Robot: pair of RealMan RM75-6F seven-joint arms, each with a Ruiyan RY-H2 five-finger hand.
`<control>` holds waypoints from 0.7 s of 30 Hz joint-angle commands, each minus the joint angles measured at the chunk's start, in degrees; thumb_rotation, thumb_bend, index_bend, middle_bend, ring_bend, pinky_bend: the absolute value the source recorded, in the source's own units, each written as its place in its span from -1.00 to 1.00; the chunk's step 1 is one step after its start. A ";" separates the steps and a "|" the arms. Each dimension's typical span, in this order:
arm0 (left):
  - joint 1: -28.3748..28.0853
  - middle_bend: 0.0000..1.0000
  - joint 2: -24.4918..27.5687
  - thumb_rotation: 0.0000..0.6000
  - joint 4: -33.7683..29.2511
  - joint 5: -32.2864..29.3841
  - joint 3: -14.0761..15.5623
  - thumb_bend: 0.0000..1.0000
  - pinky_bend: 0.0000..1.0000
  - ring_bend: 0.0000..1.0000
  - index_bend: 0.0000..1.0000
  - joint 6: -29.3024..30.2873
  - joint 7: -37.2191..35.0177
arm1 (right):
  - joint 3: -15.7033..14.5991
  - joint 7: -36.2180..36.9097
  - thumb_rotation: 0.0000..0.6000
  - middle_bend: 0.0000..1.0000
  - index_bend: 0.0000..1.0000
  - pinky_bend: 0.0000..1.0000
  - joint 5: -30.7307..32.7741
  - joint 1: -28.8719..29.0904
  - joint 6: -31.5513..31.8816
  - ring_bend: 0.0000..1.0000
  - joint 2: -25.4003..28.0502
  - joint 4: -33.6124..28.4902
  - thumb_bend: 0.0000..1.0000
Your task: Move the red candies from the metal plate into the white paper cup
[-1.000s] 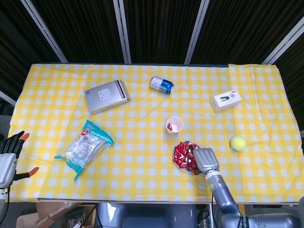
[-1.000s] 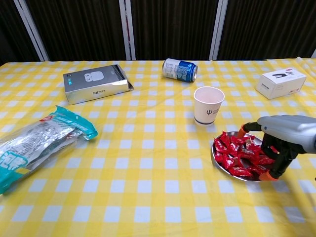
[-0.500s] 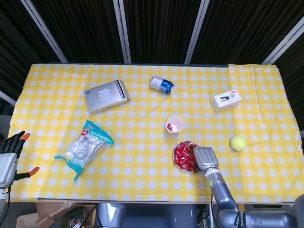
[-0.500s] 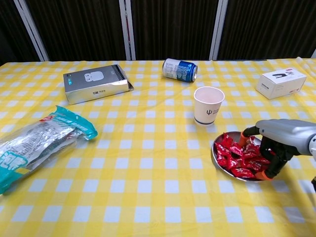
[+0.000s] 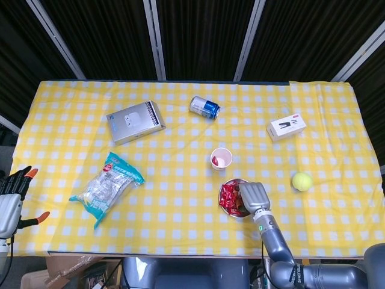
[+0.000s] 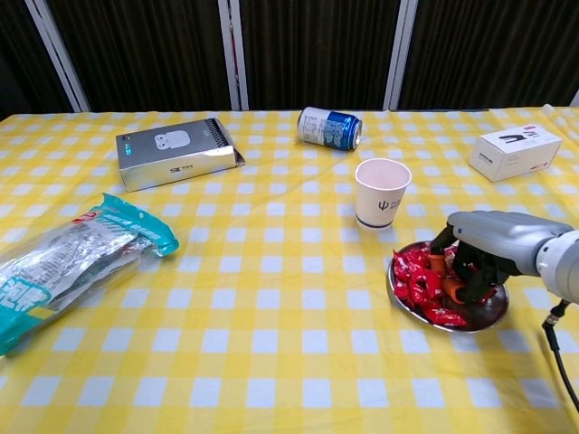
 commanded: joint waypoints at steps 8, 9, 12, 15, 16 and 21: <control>-0.08 -1.00 0.08 1.00 0.31 -0.15 -0.03 -0.93 -1.00 -1.00 -1.00 -0.31 -0.60 | 2.42 0.64 1.00 0.67 0.31 0.92 -1.27 0.76 0.38 0.71 -0.32 -0.06 0.42; -0.12 -1.00 0.08 1.00 0.22 -0.14 -0.06 -0.93 -1.00 -1.00 -1.00 -0.33 -0.57 | 2.66 0.60 1.00 0.67 0.31 0.92 -1.33 0.83 0.51 0.71 -0.17 -0.30 0.42; -0.21 -1.00 0.15 1.00 -0.04 -0.37 -0.15 -0.93 -1.00 -1.00 -1.00 -0.51 -0.51 | 3.56 0.33 1.00 0.67 0.31 0.92 -1.25 1.09 0.98 0.71 0.61 -1.34 0.44; -0.24 -1.00 0.19 1.00 -0.10 -0.49 -0.19 -0.93 -1.00 -1.00 -1.00 -0.58 -0.50 | 4.29 -0.03 1.00 0.67 0.32 0.92 -0.91 1.31 1.37 0.71 1.50 -2.34 0.45; -0.27 -1.00 0.19 1.00 -0.20 -0.48 -0.20 -0.93 -1.00 -1.00 -1.00 -0.62 -0.45 | 4.59 -0.19 1.00 0.67 0.32 0.92 -0.74 1.39 1.54 0.71 1.92 -2.80 0.46; -0.29 -1.00 0.20 1.00 -0.24 -0.50 -0.20 -0.92 -1.00 -1.00 -1.00 -0.65 -0.37 | 5.57 -0.57 1.00 0.67 0.32 0.92 -0.08 1.61 2.12 0.71 3.60 -4.71 0.46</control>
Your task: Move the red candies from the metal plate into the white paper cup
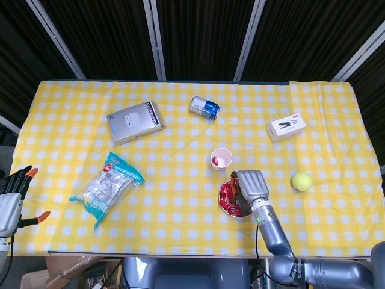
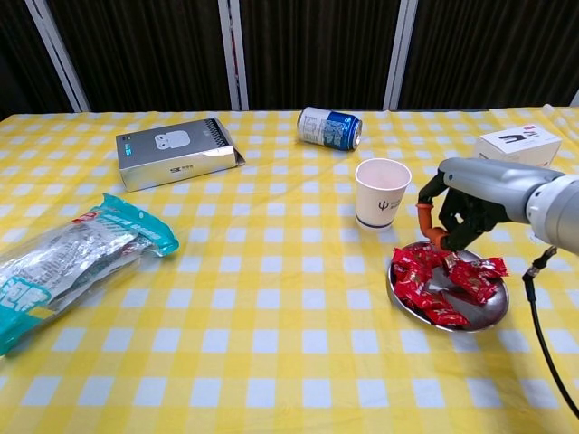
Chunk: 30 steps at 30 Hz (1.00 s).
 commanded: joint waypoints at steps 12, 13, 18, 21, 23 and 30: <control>0.06 -1.00 -0.04 1.00 0.04 0.07 0.04 -0.92 -1.00 -1.00 -1.00 0.14 0.04 | 0.04 0.76 1.00 0.67 0.32 0.92 -1.02 -0.49 0.91 0.71 2.87 -3.18 0.46; 0.04 -1.00 -0.06 1.00 -0.02 0.15 0.03 -0.92 -1.00 -1.00 -1.00 0.18 0.08 | 0.18 1.00 1.00 0.67 0.32 0.92 -1.35 -0.51 1.03 0.71 2.93 -3.28 0.46; 0.10 -1.00 -0.12 1.00 -0.10 0.07 0.06 -0.93 -1.00 -1.00 -1.00 0.24 0.31 | 2.24 2.37 1.00 0.67 0.32 0.92 -2.51 0.13 1.14 0.71 3.64 -4.35 0.46; 0.09 -1.00 -0.11 1.00 -0.16 -0.04 0.05 -0.93 -1.00 -1.00 -1.00 0.17 0.42 | 4.24 3.13 1.00 0.67 0.32 0.92 -2.13 1.18 0.46 0.71 3.89 -4.55 0.46; 0.03 -1.00 -0.16 1.00 -0.09 -0.02 0.02 -0.93 -1.00 -1.00 -1.00 0.13 0.49 | 5.34 3.42 1.00 0.67 0.32 0.92 -1.54 1.93 -0.16 0.71 3.83 -4.18 0.46; -0.50 -1.00 -0.31 1.00 -0.03 -1.16 -0.42 -0.92 -1.00 -1.00 -1.00 -0.94 0.60 | 8.99 4.25 1.00 0.67 0.32 0.92 2.70 5.71 -3.85 0.71 2.52 0.12 0.46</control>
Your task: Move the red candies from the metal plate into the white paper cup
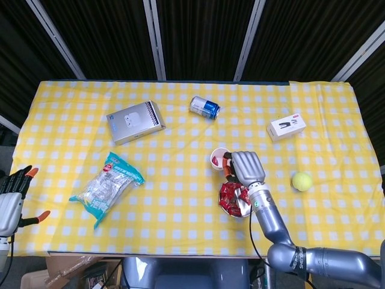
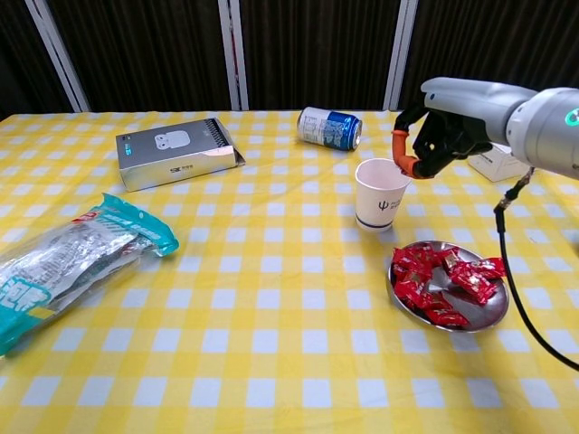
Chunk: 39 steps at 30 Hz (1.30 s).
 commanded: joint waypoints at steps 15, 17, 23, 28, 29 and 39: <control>-0.49 -1.00 0.89 1.00 -1.03 -1.29 -0.18 -0.93 -1.00 -1.00 -1.00 -1.59 -0.93 | 2.75 2.46 1.00 0.67 0.32 0.92 6.05 7.37 -7.37 0.71 -6.71 15.69 0.46; -0.46 -1.00 0.96 1.00 -1.11 -1.33 -0.16 -0.93 -1.00 -1.00 -1.00 -1.60 -0.98 | 2.72 2.83 1.00 0.67 0.31 0.92 6.24 7.61 -7.74 0.71 -7.15 16.67 0.46; -0.45 -1.00 1.04 1.00 -1.15 -1.35 -0.10 -0.93 -1.00 -1.00 -1.00 -1.66 -1.16 | 1.90 2.52 1.00 0.67 0.03 0.92 6.78 8.19 -8.00 0.71 -7.71 18.55 0.03; -0.45 -1.00 1.05 1.00 -1.40 -1.19 -0.10 -0.93 -1.00 -1.00 -1.00 -1.47 -0.96 | 1.54 2.49 1.00 0.67 -0.10 0.92 6.31 8.20 -6.94 0.71 -7.67 18.80 -0.24; -0.47 -1.00 1.03 1.00 -1.48 -1.19 -0.12 -0.93 -1.00 -1.00 -1.00 -1.45 -0.86 | 1.41 2.33 1.00 0.67 -0.11 0.92 6.24 8.20 -6.67 0.71 -7.57 18.65 -0.26; -0.33 -1.00 0.99 1.00 -1.29 -1.11 -0.03 -0.93 -1.00 -1.00 -1.00 -1.19 -0.95 | 0.73 2.24 1.00 0.67 -0.14 0.92 4.48 6.96 -3.56 0.71 -5.38 13.79 -0.31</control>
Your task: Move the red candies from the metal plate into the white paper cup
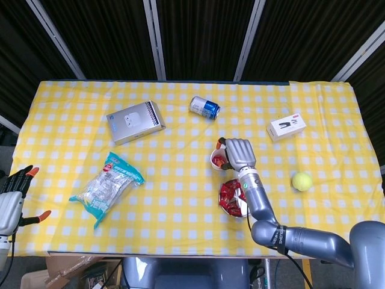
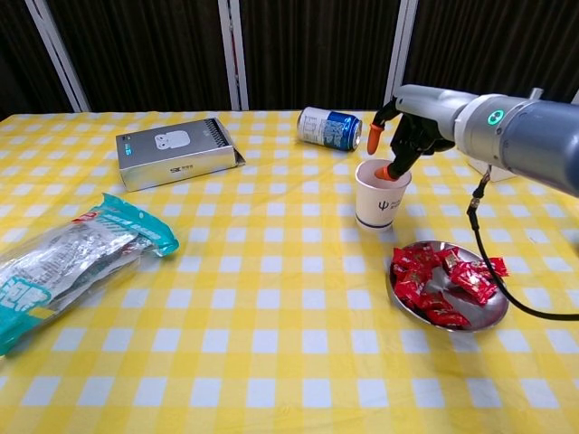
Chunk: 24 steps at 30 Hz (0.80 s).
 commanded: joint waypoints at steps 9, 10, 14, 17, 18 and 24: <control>0.35 -1.00 0.07 1.00 0.55 0.46 0.19 -0.93 -1.00 -1.00 -1.00 0.56 -0.70 | -6.44 -1.70 1.00 0.67 -0.35 0.90 -7.65 -5.88 6.33 0.69 8.55 -15.52 -0.31; 0.37 -1.00 0.07 1.00 0.57 0.51 0.20 -0.93 -1.00 -1.00 -1.00 0.63 -0.73 | -7.34 -1.91 1.00 0.67 -0.36 0.90 -8.13 -6.44 6.55 0.69 9.18 -16.51 -0.31; 0.48 -1.00 0.00 1.00 0.73 0.95 0.29 -0.92 -1.00 -1.00 -1.00 1.00 -0.72 | -11.82 -2.32 1.00 0.67 -0.41 0.90 -11.21 -9.16 7.59 0.69 11.18 -19.90 -0.37; 0.46 -1.00 -0.15 1.00 0.56 1.38 0.26 -0.93 -1.00 -1.00 -1.00 1.36 -0.37 | -14.74 -2.94 1.00 0.67 -0.49 0.90 -12.29 -10.59 7.57 0.69 11.67 -21.31 -0.44; 0.47 -1.00 -0.22 1.00 0.48 1.49 0.25 -0.93 -1.00 -1.00 -1.00 1.50 -0.21 | -15.63 -3.32 1.00 0.67 -0.51 0.90 -12.37 -10.95 7.46 0.69 11.69 -21.71 -0.46; 0.63 -1.00 -0.46 1.00 0.73 2.05 0.38 -0.93 -1.00 -1.00 -1.00 2.03 -0.02 | -18.51 -4.78 1.00 0.67 -0.53 0.90 -13.11 -12.12 7.41 0.69 10.39 -22.10 -0.48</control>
